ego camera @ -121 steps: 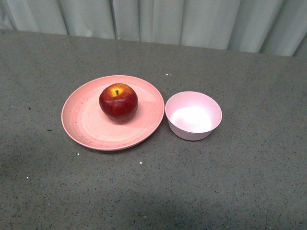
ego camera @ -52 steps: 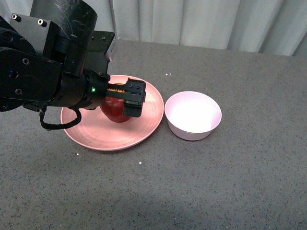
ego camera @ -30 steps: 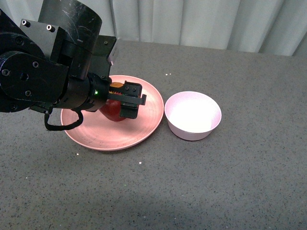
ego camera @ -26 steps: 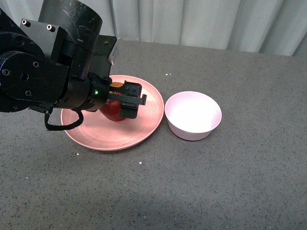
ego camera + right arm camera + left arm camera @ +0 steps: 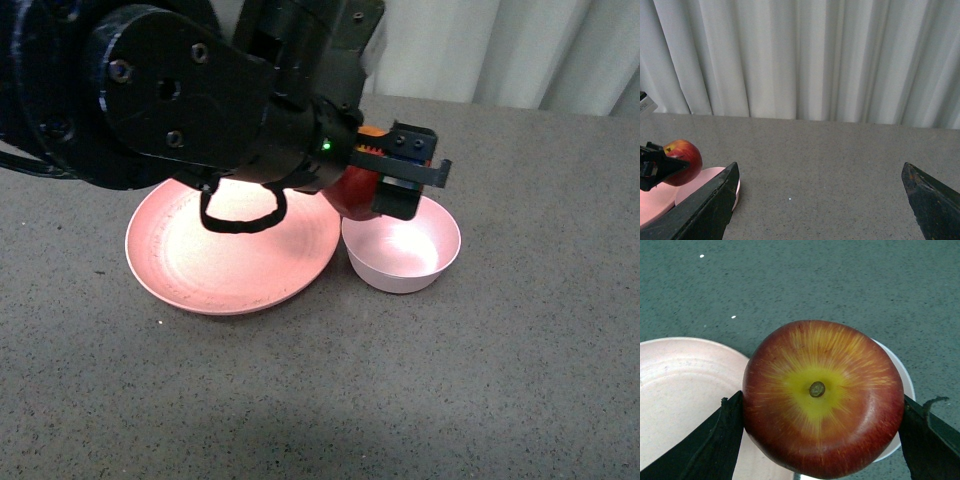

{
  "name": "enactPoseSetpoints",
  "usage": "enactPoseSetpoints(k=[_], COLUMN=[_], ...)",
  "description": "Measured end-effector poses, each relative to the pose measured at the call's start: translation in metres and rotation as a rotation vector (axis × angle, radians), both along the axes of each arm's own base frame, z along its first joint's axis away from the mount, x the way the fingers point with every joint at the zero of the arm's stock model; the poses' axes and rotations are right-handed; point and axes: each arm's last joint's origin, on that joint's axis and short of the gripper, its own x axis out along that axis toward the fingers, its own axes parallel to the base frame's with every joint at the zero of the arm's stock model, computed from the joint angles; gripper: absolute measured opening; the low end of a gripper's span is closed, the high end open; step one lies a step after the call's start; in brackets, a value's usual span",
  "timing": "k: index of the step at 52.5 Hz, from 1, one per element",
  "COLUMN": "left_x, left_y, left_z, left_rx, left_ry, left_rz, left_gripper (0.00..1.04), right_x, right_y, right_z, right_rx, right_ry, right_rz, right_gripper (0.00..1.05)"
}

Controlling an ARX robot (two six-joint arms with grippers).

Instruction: Move apple from plate to bowl

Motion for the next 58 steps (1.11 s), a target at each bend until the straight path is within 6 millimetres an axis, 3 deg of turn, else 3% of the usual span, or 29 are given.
enactPoseSetpoints(k=[7, 33, 58], left_x=[0.000, 0.004, 0.010], left_y=[-0.016, -0.043, -0.047], left_z=[0.000, -0.030, -0.047], left_rx=[0.003, 0.086, 0.135], left_ry=[-0.006, 0.027, 0.052], left_rz=[-0.034, -0.095, -0.095], left_gripper=[0.79, 0.78, 0.78], right_x=[0.000, 0.000, 0.000], right_y=[0.000, 0.000, 0.000], right_z=[0.000, 0.000, 0.000], right_rx=[0.000, 0.000, 0.000], right_ry=[0.000, 0.000, 0.000], right_rz=[0.000, 0.000, 0.000], right_gripper=[0.95, 0.95, 0.95])
